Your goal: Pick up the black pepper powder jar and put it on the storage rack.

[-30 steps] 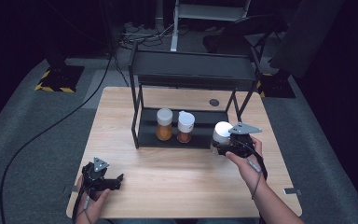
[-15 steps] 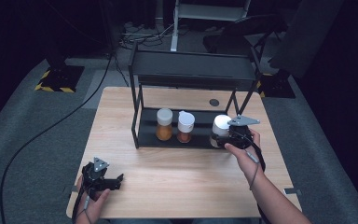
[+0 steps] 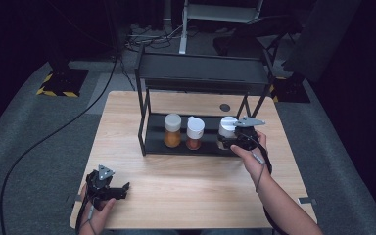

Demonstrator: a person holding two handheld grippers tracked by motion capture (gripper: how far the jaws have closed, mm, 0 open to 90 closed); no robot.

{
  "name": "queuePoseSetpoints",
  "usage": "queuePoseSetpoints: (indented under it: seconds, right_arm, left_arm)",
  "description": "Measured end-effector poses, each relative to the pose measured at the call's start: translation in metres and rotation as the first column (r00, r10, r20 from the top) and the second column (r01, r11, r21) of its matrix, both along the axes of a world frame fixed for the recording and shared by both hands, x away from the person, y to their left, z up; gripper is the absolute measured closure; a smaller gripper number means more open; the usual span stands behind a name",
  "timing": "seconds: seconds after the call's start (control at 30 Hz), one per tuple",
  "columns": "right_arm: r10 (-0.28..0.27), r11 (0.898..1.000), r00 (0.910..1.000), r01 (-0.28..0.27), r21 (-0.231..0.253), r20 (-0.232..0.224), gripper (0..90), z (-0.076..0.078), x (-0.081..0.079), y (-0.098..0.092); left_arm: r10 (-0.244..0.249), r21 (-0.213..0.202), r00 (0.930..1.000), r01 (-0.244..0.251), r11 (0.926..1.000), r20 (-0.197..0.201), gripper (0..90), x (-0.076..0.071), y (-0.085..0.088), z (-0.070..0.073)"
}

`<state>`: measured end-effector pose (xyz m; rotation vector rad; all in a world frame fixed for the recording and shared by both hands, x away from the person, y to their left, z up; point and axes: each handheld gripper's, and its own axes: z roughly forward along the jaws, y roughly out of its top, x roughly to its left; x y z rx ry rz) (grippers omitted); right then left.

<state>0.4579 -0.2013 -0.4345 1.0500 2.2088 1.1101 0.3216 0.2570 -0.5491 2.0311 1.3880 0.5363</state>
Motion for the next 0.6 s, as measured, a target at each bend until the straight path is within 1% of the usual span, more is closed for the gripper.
queuePoseSetpoints:
  seconds: [0.1, 0.27, 0.6]
  right_arm:
    - [0.001, 1.0, 1.0, -0.001, 0.003, 0.003, 30.2, -0.003, 0.002, 0.002]
    - [0.006, 1.0, 1.0, -0.006, 0.008, -0.001, 30.2, -0.012, 0.008, 0.009]
    - [0.002, 1.0, 1.0, -0.002, 0.008, -0.007, 30.1, -0.025, 0.017, 0.015]
  left_arm:
    - [0.0, 0.0, 1.0, 0.0, 1.0, 0.0, 0.3, 0.0, 0.0, 0.0]
    - [0.0, 0.0, 1.0, 0.0, 1.0, 0.0, 0.3, 0.0, 0.0, 0.0]
    - [-0.001, 0.0, 1.0, 0.001, 1.0, 0.0, 0.3, 0.0, 0.0, 0.0]
